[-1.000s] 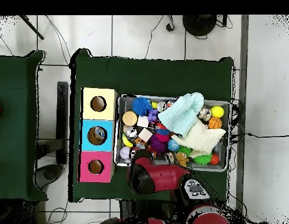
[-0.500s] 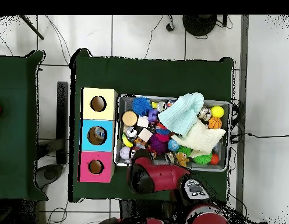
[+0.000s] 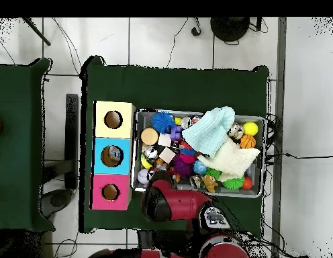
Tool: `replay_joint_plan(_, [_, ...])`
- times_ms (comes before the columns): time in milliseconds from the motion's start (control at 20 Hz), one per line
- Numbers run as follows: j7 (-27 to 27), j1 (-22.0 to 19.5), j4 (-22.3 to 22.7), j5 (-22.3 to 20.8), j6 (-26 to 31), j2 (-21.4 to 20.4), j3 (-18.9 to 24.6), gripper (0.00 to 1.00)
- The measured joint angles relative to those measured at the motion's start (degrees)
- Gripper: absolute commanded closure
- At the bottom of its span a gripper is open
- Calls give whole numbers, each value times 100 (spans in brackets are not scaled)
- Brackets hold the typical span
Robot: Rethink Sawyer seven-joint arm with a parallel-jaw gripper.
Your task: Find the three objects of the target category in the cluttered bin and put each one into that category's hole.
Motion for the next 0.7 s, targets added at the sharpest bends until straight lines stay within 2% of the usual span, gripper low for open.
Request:
replay_joint_plan(250, [0, 169, -5, 248, 0, 15, -104, 0])
replay_joint_plan(700, [0, 225, -4, 332, 0, 19, -155, 0])
